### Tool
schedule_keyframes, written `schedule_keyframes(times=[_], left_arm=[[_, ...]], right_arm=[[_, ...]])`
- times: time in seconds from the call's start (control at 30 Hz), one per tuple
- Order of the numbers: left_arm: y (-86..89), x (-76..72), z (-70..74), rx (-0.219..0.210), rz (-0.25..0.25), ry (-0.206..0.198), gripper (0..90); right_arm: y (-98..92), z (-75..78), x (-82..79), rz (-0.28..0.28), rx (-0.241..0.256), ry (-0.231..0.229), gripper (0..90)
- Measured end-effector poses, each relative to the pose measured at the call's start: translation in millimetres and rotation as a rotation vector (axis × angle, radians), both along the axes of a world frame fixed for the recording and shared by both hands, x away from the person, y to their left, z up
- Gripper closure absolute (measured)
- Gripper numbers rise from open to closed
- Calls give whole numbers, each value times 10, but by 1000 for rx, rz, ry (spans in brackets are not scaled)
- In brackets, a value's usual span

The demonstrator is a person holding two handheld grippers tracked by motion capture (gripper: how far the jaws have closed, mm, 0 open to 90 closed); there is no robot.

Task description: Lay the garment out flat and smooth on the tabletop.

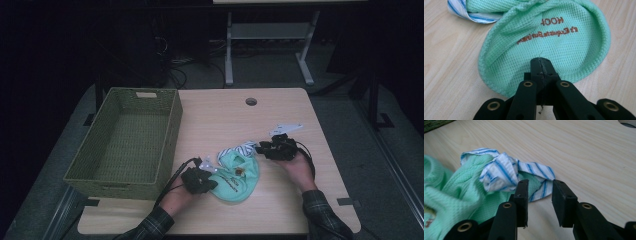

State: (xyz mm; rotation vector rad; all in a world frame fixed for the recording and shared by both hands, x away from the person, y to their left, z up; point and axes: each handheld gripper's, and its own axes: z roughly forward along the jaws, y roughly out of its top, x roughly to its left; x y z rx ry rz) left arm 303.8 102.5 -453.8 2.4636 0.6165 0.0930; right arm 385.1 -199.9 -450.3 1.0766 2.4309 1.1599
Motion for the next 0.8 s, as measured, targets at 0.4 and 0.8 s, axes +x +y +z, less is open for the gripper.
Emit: schedule_keyframes(times=[0.4, 0.8], left_arm=[[-6, -5, 0, 2, -4, -5, 895], [-7, -4, 4, 8, -10, -5, 896]], right_arm=[[195, -136, 156, 27, -6, 51, 681], [326, -210, 157, 53, -42, 59, 794]])
